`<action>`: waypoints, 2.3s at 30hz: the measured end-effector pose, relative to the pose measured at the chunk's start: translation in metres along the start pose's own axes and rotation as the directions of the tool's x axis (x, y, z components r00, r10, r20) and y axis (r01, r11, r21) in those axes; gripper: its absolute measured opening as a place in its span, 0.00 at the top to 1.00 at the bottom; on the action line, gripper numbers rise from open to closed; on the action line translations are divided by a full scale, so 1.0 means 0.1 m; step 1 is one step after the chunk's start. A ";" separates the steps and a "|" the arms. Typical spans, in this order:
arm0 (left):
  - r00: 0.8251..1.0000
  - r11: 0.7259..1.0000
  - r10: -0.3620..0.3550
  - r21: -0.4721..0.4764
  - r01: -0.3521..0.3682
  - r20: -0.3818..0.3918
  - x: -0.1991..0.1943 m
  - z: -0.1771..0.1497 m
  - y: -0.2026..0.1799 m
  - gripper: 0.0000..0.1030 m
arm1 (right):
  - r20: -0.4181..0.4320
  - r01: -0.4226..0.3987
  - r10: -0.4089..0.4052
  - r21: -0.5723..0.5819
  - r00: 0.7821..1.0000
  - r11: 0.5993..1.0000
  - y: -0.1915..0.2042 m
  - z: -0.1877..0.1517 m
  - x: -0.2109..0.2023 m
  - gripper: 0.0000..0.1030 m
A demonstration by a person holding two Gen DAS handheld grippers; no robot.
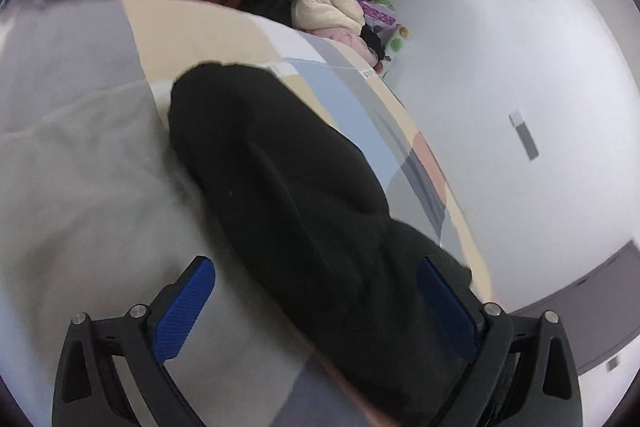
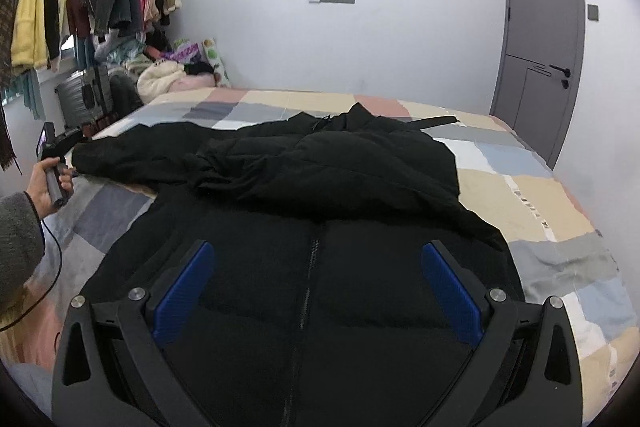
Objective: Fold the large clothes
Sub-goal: 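Grasp the other black sleeve cuff with the left gripper and lift it, then carry the held sleeve across the jacket body and release it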
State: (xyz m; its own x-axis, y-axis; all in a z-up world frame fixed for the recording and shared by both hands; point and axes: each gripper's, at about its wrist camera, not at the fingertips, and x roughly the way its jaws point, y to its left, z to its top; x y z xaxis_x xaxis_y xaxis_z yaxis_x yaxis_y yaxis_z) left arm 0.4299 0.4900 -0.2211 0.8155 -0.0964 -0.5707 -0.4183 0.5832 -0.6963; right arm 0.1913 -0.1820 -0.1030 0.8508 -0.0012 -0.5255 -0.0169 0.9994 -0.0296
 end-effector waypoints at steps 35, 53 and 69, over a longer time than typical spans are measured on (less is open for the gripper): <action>0.981 0.896 0.085 0.416 -0.152 0.175 -1.28 0.05 -1.74 0.95 | 0.050 -0.059 0.054 0.110 0.997 0.992 -0.41 0.13 -0.31 0.00; 0.977 0.676 0.001 0.720 -0.157 0.212 -2.44 -1.11 -3.76 0.95 | 0.061 -0.046 0.038 0.140 0.997 0.989 -1.21 -0.01 -0.37 0.00; 0.985 0.534 -0.136 0.846 -0.016 0.104 -2.19 -2.94 -5.20 0.98 | 0.054 -0.106 0.097 0.193 0.994 0.975 -1.78 -0.21 -0.35 0.00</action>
State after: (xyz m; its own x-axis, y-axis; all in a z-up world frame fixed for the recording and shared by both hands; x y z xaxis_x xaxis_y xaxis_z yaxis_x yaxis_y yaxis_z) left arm 0.3508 -0.0288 0.1381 0.9019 -0.0902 -0.4223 0.1021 0.9948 0.0055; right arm 0.1535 -0.3605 -0.0969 0.8720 0.0980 -0.4796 -0.0054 0.9816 0.1908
